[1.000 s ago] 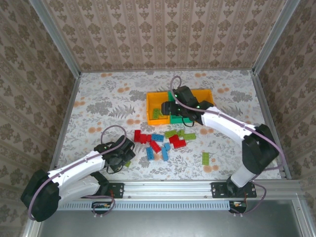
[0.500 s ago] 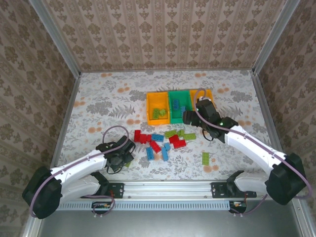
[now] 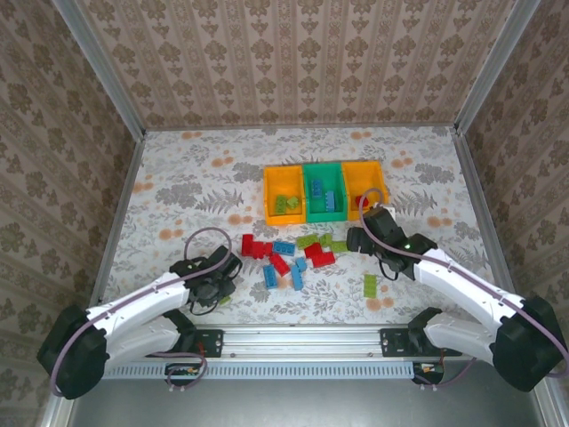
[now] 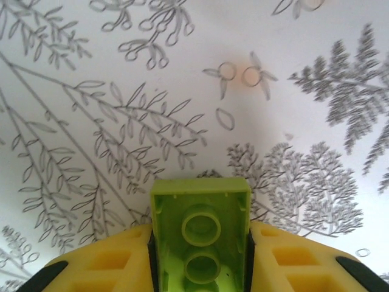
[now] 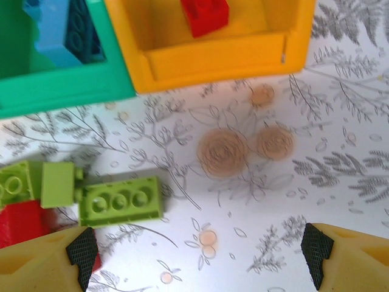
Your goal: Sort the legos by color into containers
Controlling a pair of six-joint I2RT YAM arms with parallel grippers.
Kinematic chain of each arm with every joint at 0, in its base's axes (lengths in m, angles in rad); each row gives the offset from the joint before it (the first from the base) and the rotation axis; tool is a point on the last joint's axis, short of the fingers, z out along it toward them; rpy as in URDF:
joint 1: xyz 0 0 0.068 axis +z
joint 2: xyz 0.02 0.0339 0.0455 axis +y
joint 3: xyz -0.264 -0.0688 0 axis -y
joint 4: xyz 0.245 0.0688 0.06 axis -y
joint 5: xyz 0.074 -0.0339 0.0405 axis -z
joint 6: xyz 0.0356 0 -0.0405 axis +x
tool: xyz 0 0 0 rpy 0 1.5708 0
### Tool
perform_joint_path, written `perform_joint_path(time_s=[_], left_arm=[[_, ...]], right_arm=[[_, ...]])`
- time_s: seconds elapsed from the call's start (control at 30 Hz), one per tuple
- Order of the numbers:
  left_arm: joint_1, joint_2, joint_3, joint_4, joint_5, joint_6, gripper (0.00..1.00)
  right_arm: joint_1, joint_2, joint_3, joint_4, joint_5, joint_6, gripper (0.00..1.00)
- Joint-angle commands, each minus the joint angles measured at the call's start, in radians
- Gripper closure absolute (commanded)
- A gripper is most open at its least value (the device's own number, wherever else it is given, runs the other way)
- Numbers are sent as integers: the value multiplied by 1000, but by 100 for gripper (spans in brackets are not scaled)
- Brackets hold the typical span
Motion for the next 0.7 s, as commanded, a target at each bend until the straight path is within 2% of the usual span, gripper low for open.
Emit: perform_joint_path(time_s=[0.0,0.17,0.3,0.47,0.57,0.67], left_arm=[[0,-31,12,127,-81,56,66],[1,-22,144,131,-136,175,66],[20,82,306,177,-144,337,65],[63,274,514,314,-25,561,65],[69,435,680,330,22,689,65],[95,584,814,340,122,747,65]], right_arm=[[-3,-46,-40,-42,11,36,11],[6,-59,-84,-45,-55,50,15],[28,-47,-112,-46,-101,88,16],[66,2,-125,-63,-122,144,16],[78,32,-131,-67,-137,164,17],[84,67,-128,-79,-143,172,18]])
